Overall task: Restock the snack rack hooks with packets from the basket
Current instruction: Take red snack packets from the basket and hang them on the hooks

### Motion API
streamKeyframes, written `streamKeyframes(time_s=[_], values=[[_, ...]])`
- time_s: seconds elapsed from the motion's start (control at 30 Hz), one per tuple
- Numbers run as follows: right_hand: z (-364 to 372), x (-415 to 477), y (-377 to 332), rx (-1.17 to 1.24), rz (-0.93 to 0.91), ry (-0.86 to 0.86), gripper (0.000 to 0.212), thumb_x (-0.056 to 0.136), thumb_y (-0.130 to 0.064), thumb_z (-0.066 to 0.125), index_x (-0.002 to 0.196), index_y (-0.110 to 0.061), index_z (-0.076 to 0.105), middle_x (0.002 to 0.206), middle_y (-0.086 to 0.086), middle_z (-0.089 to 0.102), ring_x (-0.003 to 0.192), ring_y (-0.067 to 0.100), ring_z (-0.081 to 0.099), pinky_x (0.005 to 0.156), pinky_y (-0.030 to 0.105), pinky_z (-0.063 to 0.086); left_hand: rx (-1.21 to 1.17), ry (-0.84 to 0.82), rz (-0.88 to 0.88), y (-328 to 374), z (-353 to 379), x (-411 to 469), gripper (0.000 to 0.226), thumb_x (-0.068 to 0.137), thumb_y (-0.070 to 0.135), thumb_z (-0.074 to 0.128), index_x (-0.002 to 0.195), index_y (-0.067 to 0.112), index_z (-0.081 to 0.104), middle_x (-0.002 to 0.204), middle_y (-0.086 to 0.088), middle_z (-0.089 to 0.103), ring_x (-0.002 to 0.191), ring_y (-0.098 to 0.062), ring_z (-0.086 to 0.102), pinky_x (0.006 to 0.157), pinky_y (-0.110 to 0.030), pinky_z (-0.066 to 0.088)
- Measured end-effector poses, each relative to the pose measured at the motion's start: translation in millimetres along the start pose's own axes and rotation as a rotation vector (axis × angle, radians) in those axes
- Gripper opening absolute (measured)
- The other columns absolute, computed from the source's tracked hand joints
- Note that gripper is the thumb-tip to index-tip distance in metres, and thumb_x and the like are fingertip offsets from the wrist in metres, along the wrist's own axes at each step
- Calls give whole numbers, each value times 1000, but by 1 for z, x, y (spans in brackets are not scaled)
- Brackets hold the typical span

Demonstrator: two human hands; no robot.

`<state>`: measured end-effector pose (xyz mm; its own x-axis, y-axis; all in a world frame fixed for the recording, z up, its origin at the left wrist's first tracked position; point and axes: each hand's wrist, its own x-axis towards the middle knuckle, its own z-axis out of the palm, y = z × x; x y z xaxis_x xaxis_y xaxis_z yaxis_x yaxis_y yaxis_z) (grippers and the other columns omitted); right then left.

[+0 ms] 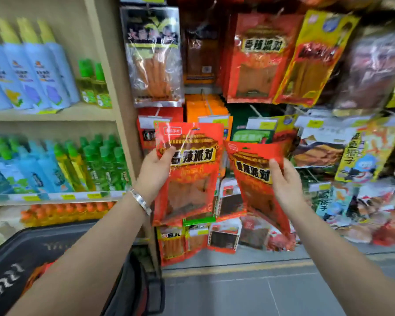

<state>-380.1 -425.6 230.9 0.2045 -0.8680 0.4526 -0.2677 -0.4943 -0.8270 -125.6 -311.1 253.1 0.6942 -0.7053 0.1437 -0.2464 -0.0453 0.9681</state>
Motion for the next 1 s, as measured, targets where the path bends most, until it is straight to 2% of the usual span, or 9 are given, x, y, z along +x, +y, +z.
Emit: streamKeyframes(time_s=[0.17,0.3,0.4,0.5,0.57,0.63,0.77,0.87,1.0], values=[[-52,67,-10,-34,-47,110,30,100,-29,42,77,-17,57,73,-1,55,73,10,51,69,24,40,-114,-37,177,66,43,27,7,84,35,59,80,34,64,78,12,67,77,-11,62,76,-34,49],[-75,138,-28,81,-38,242,32,98,-35,45,93,-7,60,94,16,65,85,15,53,76,36,39,-177,-49,282,117,69,56,21,85,27,60,72,41,69,69,14,70,68,-5,66,66,-31,52],[-81,183,-50,171,-93,262,33,89,-41,48,89,-12,63,87,8,64,82,17,55,82,43,46,-229,-30,315,138,82,83,14,86,32,59,76,32,69,75,8,72,76,-14,69,71,-35,52],[-83,223,-63,306,-55,306,34,80,-44,52,84,-13,64,86,-1,66,83,16,59,81,39,48,-299,23,314,150,87,111,14,82,35,60,81,24,67,89,-4,72,85,-23,67,80,-41,52],[-80,249,-67,386,-57,282,23,82,-40,53,82,-20,66,89,-4,69,88,16,63,86,39,49,-348,-4,305,156,90,128,17,80,35,59,83,23,70,89,-6,73,86,-27,68,80,-43,53],[-74,272,-72,396,-101,263,19,86,-35,54,80,-23,67,86,-9,70,87,15,64,87,38,48,-361,-32,317,160,96,142,14,82,31,59,76,25,71,78,0,71,77,-24,66,70,-37,52],[-59,313,-71,424,-120,206,18,92,-30,52,83,-20,63,96,5,67,92,22,60,86,41,46,-347,-51,311,166,109,165,15,80,30,60,70,32,72,78,-1,70,77,-22,66,70,-38,51],[-49,337,-71,441,-86,191,18,94,-30,51,80,-22,58,90,2,63,89,19,58,82,37,45,-399,-52,281,170,118,176,11,82,25,62,76,23,71,80,-5,70,75,-24,67,70,-38,54],[-40,357,-66,518,-43,114,19,94,-25,52,77,-22,60,76,-8,66,76,14,62,73,33,49,-422,-58,289,174,134,184,11,86,20,59,80,20,67,73,-1,70,65,-18,67,56,-27,53]])
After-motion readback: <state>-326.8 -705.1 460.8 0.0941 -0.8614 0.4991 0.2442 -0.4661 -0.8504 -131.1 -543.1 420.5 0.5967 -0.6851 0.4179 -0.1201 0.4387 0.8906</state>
